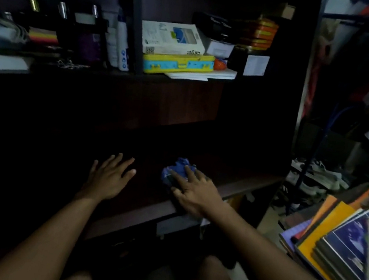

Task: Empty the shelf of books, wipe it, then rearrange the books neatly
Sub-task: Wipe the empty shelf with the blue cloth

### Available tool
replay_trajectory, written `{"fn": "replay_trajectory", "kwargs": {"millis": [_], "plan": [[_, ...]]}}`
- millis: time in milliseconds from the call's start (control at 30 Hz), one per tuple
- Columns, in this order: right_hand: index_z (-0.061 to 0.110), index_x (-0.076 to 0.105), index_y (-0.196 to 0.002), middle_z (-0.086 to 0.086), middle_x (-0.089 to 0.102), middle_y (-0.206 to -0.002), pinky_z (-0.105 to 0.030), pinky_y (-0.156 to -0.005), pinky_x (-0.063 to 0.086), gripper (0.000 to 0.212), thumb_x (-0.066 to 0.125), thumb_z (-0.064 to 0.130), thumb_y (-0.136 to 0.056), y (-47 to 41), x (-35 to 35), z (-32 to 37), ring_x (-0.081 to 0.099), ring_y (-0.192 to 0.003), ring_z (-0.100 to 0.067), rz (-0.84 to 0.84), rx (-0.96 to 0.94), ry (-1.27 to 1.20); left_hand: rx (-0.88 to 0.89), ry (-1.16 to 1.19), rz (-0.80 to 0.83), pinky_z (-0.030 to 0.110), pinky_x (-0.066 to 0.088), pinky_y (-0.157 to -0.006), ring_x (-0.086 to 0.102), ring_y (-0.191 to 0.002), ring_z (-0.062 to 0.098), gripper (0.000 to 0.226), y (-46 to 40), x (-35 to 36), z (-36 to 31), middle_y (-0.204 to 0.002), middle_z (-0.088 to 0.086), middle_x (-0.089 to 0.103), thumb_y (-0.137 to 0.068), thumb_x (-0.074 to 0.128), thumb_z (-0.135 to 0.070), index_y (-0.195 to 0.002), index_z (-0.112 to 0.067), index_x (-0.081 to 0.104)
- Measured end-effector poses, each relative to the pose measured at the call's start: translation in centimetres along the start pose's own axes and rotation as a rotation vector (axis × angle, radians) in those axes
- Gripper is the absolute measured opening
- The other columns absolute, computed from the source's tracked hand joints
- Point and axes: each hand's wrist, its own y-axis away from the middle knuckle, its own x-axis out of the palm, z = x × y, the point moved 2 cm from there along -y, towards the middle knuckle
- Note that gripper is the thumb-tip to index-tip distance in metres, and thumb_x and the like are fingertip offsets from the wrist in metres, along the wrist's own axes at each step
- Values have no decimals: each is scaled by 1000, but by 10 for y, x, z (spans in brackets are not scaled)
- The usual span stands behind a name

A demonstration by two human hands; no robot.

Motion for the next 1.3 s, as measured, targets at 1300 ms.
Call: {"fn": "replay_trajectory", "kwargs": {"millis": [1300], "plan": [[26,38,-153,-10,35,-159,-43,-121,24,85,15,77,-89,-18,13,20,32,-145,-33,-128,-87,-71,134,228,-122,60,4,-121,25,-151,20,42,-49,7,-28,-160,-7,37,-103,46,-48,-143,-38,52]]}}
